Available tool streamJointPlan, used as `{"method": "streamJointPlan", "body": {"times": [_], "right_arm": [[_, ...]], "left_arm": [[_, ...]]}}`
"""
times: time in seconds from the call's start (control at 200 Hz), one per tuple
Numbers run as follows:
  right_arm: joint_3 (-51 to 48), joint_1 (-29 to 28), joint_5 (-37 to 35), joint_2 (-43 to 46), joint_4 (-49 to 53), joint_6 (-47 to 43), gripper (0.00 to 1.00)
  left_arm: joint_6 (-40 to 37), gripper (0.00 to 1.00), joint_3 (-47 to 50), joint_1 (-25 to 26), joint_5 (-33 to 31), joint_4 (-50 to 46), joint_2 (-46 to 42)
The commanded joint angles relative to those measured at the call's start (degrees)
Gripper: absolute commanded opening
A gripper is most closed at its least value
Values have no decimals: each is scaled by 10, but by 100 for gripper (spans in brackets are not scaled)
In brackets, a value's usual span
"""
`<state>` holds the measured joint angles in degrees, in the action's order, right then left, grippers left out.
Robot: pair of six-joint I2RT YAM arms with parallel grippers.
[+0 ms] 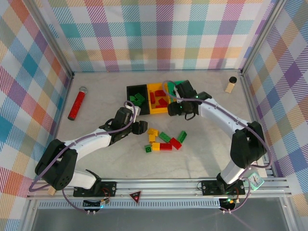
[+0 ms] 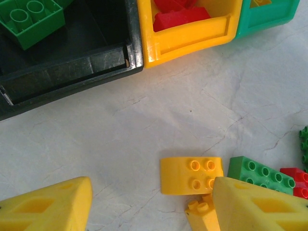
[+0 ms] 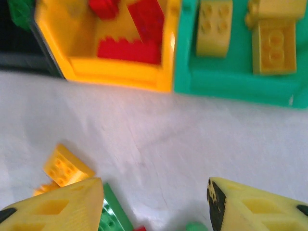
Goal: Sort the legos into containers by color
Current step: Pick up the lego from the center of the table.
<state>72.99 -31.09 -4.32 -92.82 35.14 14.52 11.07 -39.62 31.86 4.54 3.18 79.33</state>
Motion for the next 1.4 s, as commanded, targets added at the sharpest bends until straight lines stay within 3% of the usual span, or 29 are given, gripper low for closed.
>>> {"method": "streamJointPlan", "body": {"times": [0.0, 0.335, 0.565, 0.645, 0.81, 0.905, 1.175, 1.285, 1.395], "right_arm": [[-58, -3, -29, 32, -43, 4, 60], [-147, 6, -54, 52, -84, -3, 60], [-155, 7, -50, 41, -112, 0, 60], [-165, 8, -51, 41, -124, 1, 60], [-178, 7, -40, 31, -146, 7, 60], [-186, 7, -24, 32, -156, 12, 61], [-207, 7, -1, 6, -189, 25, 61], [-208, 7, 2, 4, -196, 28, 61], [-210, 7, -3, 3, -199, 32, 61]], "left_arm": [[9, 67, -15, 8, 23, 7, 10], [40, 67, -58, 59, 74, -63, 62], [102, 68, -177, 76, -1, -252, 133], [157, 68, -201, 77, -20, -287, 142], [296, 68, -204, 87, -5, -256, 144], [382, 68, -222, 104, -28, -261, 154], [603, 67, -355, 136, -138, -470, 220], [674, 67, -380, 137, -137, -512, 251], [721, 66, -360, 137, -99, -455, 268]]}}
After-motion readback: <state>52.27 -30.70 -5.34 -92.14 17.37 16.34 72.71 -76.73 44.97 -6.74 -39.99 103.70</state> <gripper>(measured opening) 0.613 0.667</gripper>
